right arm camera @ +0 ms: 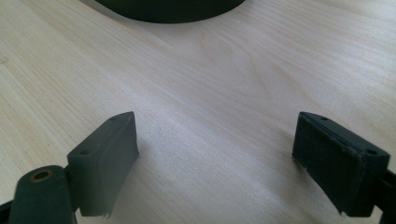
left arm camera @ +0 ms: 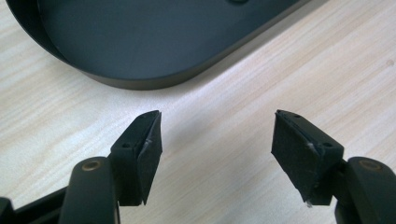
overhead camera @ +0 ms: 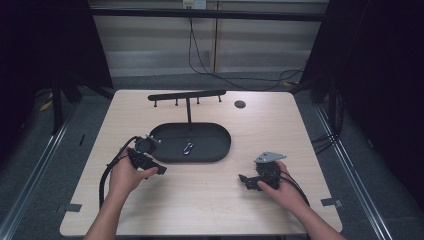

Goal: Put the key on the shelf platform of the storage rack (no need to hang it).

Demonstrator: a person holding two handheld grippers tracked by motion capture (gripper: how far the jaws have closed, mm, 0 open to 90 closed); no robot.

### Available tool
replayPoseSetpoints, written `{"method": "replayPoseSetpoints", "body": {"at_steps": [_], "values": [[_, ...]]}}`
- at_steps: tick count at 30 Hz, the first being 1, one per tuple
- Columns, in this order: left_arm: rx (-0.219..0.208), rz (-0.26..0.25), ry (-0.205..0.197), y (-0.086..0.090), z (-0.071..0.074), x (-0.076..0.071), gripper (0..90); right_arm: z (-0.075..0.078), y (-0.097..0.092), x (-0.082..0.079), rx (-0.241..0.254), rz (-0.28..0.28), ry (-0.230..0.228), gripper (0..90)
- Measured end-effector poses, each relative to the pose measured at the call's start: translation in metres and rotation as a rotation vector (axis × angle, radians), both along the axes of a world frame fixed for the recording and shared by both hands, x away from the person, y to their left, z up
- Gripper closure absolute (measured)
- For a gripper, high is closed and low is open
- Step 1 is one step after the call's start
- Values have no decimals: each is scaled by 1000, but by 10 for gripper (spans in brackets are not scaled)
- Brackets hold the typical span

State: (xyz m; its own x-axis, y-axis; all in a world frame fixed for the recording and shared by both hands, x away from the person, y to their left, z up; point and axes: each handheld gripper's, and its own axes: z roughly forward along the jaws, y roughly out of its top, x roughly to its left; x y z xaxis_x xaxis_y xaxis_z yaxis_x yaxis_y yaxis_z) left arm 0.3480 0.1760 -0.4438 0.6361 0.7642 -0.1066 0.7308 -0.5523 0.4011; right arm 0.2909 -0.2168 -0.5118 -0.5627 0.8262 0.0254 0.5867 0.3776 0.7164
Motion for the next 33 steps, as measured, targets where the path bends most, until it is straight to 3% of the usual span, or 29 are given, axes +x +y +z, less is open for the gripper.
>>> {"method": "replayPoseSetpoints", "body": {"at_steps": [18, 27, 33], "values": [[3, -30, -31, 10, -14, -19, 321, 0, 0, 0, 0, 0, 0, 137], [-6, -18, -34, 16, -22, -26, 315, 0, 0, 0, -1, 0, 0, 137], [-4, -30, -61, 18, -26, -31, 310, 0, 0, 0, 0, -1, 1, 137]]}}
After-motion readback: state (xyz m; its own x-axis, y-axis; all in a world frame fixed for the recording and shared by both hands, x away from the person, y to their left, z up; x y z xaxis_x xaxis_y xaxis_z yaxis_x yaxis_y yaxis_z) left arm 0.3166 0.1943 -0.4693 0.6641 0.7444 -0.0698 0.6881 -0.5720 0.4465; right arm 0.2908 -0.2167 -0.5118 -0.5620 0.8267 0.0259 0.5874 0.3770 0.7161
